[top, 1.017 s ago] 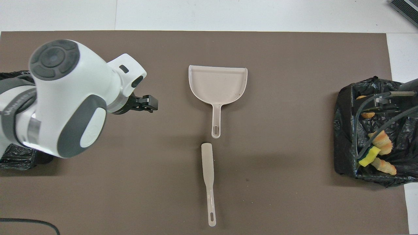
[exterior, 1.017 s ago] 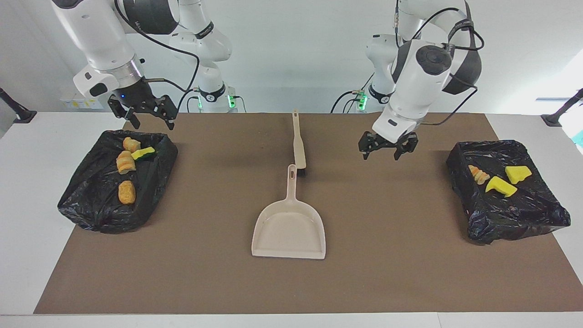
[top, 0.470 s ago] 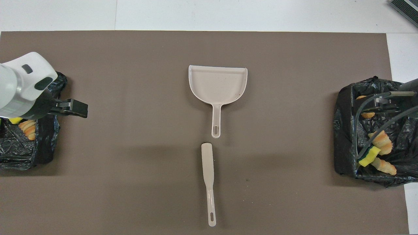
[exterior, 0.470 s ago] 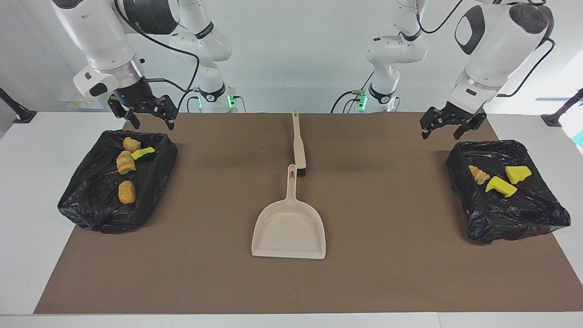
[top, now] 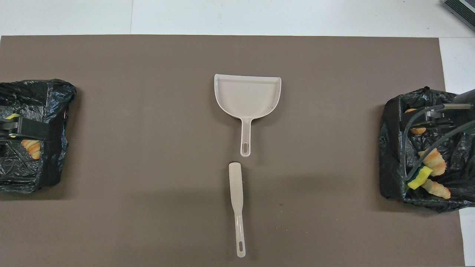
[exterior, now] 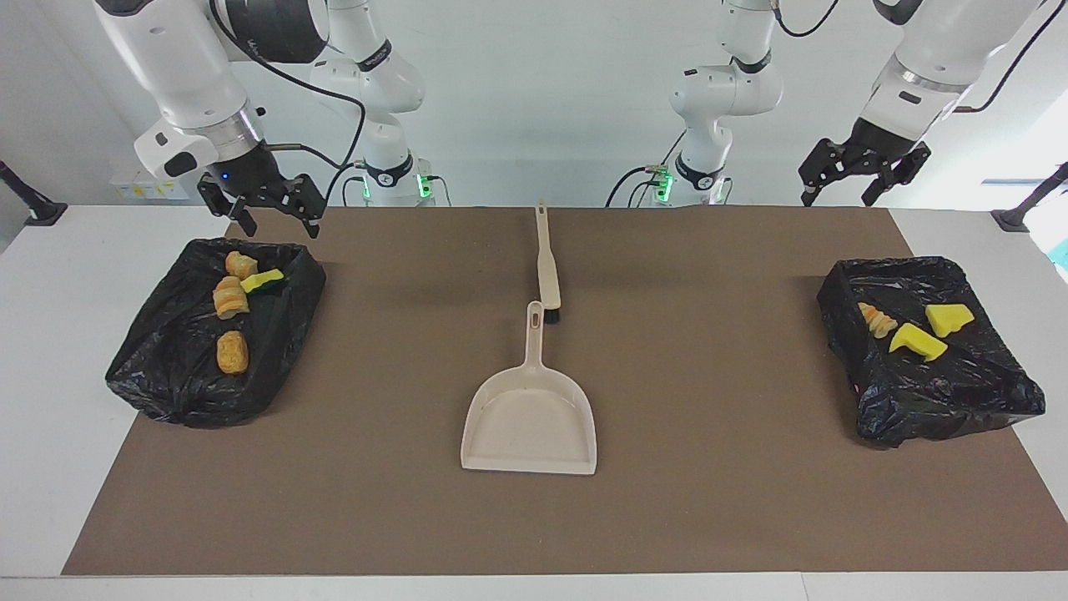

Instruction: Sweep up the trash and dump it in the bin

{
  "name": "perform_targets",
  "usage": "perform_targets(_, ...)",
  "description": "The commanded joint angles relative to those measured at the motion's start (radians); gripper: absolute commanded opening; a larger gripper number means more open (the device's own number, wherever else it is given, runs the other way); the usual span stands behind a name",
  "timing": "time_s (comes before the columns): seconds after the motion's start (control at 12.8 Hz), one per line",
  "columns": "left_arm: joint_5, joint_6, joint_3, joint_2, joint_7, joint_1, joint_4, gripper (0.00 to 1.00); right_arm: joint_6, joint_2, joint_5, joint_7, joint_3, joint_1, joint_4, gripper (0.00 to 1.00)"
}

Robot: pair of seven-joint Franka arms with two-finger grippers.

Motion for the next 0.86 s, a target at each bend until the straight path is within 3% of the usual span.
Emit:
perform_targets(0.0,-0.01,0.015,0.004,-0.043,0.01,0.001,-0.054,1.0,0.01,-0.018,0.015,-0.011,0.004,-0.005,-0.02,1.0)
perform_targets(0.78,-0.01,0.053,0.007,-0.044,0.006,0.008,-0.062,1.0,0.008,-0.018,0.015,-0.009,0.004,-0.005,-0.02,1.0)
